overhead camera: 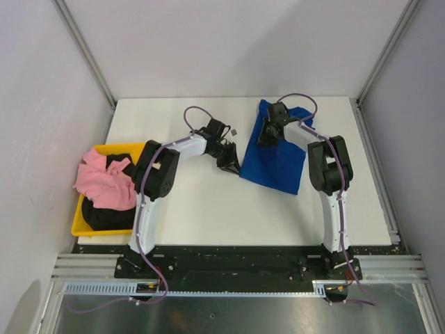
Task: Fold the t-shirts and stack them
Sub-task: Fold the folded rectangular tshirt in 1/3 of the way
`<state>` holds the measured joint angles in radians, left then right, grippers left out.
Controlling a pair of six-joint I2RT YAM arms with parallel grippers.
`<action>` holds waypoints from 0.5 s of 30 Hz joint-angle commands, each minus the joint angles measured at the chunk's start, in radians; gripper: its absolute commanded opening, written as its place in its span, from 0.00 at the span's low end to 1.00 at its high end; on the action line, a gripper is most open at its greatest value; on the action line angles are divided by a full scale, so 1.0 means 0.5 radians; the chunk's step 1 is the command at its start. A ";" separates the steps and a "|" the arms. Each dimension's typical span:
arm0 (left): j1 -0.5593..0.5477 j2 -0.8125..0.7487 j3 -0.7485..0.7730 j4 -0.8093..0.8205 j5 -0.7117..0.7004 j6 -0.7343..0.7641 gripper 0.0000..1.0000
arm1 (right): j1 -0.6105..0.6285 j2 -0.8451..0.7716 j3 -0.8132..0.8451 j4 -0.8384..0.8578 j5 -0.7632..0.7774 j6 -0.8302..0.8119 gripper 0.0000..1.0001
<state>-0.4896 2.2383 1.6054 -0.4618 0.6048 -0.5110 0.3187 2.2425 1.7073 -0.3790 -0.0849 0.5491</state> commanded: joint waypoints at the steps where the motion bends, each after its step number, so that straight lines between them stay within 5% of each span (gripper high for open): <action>1: 0.006 -0.205 -0.116 0.002 0.100 0.102 0.18 | -0.008 0.077 0.090 -0.047 0.026 -0.009 0.21; 15: 0.037 -0.511 -0.353 0.011 -0.022 0.138 0.10 | 0.003 0.137 0.208 -0.114 0.025 -0.021 0.20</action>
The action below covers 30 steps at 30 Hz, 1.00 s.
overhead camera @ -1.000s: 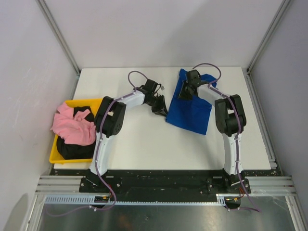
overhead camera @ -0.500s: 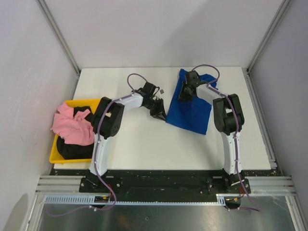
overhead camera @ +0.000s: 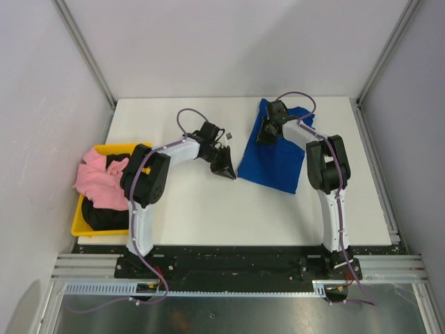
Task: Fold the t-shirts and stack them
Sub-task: Fold the folded rectangular tshirt in 1/3 of the way
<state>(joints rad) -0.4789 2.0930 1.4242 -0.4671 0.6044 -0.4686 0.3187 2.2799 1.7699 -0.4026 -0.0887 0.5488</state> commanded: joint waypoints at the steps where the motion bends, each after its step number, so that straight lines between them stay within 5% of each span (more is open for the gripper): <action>1: 0.014 -0.243 0.016 0.024 -0.029 0.044 0.11 | 0.004 0.061 0.096 -0.079 0.033 -0.025 0.20; 7: -0.022 -0.251 0.170 0.051 -0.085 -0.016 0.11 | 0.005 0.014 0.140 -0.115 0.033 -0.061 0.21; 16: -0.154 0.202 0.640 0.113 -0.207 -0.213 0.11 | -0.012 0.031 0.192 -0.137 -0.013 -0.124 0.21; 30: -0.164 0.123 0.057 0.116 -0.597 -0.293 0.01 | 0.028 0.267 0.536 -0.264 -0.072 -0.203 0.22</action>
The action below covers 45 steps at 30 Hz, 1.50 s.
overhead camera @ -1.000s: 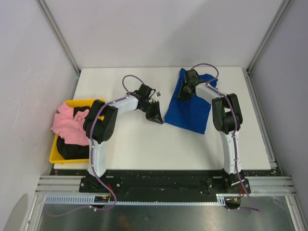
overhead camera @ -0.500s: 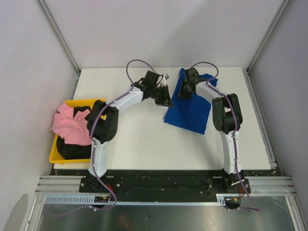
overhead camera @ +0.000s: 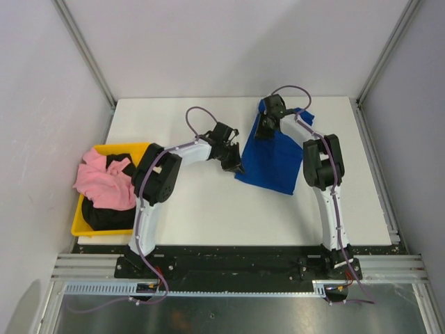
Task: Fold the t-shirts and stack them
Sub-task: Fold the folded rectangular tshirt in 1/3 of the way
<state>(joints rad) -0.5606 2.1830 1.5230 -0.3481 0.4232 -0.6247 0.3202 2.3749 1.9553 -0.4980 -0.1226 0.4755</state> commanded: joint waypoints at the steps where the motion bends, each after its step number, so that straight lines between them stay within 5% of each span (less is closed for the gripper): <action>1: -0.001 -0.064 -0.156 -0.123 -0.237 0.017 0.01 | 0.027 0.085 0.201 -0.099 0.002 -0.064 0.23; 11: -0.017 -0.245 -0.383 -0.115 -0.320 -0.006 0.00 | -0.014 -0.301 0.131 -0.260 0.126 -0.126 0.32; 26: -0.152 -0.723 -1.029 0.110 -0.371 -0.256 0.00 | 0.128 -1.423 -1.406 -0.061 0.242 0.107 0.28; 37: -0.179 -0.806 -1.125 0.157 -0.374 -0.275 0.00 | 0.250 -1.275 -1.471 0.082 0.278 0.156 0.25; 45: -0.180 -0.805 -1.128 0.167 -0.366 -0.267 0.00 | 0.164 -0.911 -1.194 0.122 0.278 0.131 0.25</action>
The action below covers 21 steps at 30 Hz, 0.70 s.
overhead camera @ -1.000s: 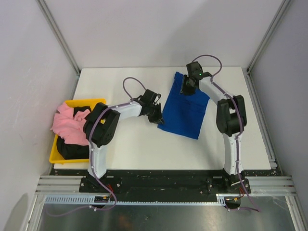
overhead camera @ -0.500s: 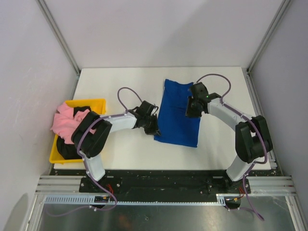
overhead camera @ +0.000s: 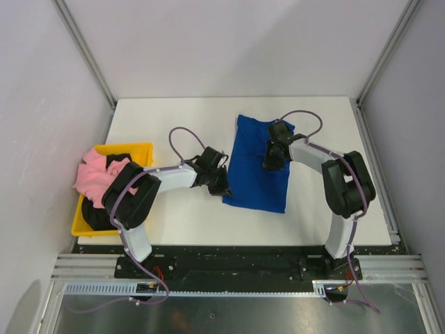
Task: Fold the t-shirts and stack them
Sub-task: Fold the folded rectangular tshirt in 1/3 of the way
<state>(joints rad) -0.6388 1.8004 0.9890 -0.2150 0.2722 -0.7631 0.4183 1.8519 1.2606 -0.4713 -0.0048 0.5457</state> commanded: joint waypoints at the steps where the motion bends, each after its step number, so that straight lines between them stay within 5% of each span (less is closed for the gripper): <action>1: -0.024 -0.038 -0.058 -0.098 -0.063 0.010 0.00 | -0.039 0.171 0.233 0.063 0.047 -0.010 0.25; 13: -0.023 -0.042 -0.074 -0.090 -0.060 0.023 0.00 | 0.008 0.140 0.461 -0.171 0.194 0.010 0.31; 21: -0.022 -0.059 -0.067 -0.088 -0.061 0.020 0.00 | 0.047 0.284 0.589 -0.211 0.211 0.005 0.23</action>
<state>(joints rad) -0.6392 1.7969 0.9810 -0.2035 0.2726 -0.7628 0.4316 1.9732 1.4868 -0.5709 0.0719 0.5465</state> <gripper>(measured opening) 0.004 0.249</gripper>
